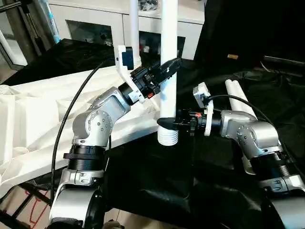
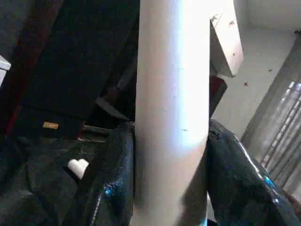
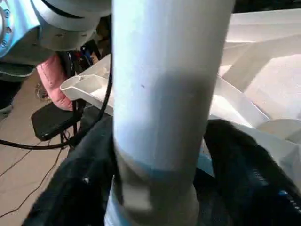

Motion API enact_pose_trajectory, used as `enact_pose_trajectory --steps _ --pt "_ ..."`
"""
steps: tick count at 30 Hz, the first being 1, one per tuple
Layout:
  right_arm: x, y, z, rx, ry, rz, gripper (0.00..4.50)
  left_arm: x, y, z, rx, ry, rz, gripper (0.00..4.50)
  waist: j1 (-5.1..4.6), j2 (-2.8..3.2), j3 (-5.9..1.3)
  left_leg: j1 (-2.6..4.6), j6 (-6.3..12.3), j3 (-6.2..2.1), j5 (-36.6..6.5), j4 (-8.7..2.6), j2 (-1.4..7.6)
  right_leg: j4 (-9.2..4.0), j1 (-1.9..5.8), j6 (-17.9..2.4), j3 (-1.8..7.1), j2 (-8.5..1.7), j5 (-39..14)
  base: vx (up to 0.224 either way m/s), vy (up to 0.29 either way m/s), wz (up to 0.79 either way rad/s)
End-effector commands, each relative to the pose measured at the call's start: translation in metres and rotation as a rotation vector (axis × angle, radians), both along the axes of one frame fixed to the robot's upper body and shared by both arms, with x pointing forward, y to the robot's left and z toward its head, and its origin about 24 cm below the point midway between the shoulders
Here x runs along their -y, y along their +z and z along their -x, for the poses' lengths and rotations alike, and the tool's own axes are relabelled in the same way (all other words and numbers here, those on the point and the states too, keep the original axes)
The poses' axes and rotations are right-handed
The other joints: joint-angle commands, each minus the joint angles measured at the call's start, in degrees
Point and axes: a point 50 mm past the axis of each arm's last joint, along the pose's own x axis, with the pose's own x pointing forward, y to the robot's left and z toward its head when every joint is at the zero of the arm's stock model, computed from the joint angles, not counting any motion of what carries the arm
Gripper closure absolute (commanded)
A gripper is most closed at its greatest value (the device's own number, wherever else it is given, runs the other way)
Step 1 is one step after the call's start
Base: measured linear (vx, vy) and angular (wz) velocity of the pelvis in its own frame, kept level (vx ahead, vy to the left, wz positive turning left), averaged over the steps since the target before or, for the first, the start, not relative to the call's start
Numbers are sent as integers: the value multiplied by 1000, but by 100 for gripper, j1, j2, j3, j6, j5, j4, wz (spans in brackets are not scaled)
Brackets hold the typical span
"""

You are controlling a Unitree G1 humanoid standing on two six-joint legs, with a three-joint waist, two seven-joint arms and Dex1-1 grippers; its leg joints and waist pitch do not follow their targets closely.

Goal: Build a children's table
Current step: Insert table leg to table base

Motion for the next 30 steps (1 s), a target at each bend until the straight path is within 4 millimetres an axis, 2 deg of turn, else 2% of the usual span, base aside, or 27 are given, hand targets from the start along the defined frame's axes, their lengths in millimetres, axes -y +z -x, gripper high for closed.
enact_pose_trajectory --steps 1,12,17,19,20,22,24,30 --pt "0 4 -6 44 -27 39 113 2 8 1 35 -7 9 270 24 -68 -486 -29 319 31 -67 -309 42 -378 449 -1302 221 -362 -92 0 0 0" --pt "-11 6 -6 15 2 8 108 9 5 7 85 -51 -54 270 19 -71 -484 -13 371 35 -53 -316 53 -368 437 -1331 224 -354 -13 0 0 0" --pt "-9 3 -4 -5 14 19 108 10 6 7 93 -57 -58 270 24 -70 -481 -20 303 31 -90 -321 50 -376 447 -1289 226 -365 -124 0 0 0" --pt "-9 3 -4 -14 19 21 136 10 5 7 97 -60 -62 270 23 -70 -484 -26 313 30 -60 -318 48 -369 450 -1287 226 -365 -72 0 0 0" --pt "-9 2 -3 -19 22 24 143 10 5 7 99 -62 -64 270 23 -57 -485 -22 313 28 -55 -319 50 -367 446 -1290 224 -362 -64 0 0 0" --pt "-9 2 -2 -27 27 25 150 10 5 7 102 -63 -66 270 18 -69 -489 -27 324 30 -41 -313 48 -362 451 -1307 226 -361 3 0 0 0" --pt "-8 -1 -1 -42 33 32 178 10 5 7 106 -66 -67 270 17 -71 -488 -24 321 30 -42 -314 46 -366 453 -1306 226 -362 -18 0 0 0" --pt "-7 -4 0 -61 32 45 222 10 5 7 114 -69 -74 270 16 -65 -487 -20 309 31 -61 -315 53 -369 444 -1303 226 -363 -56 0 0 0"
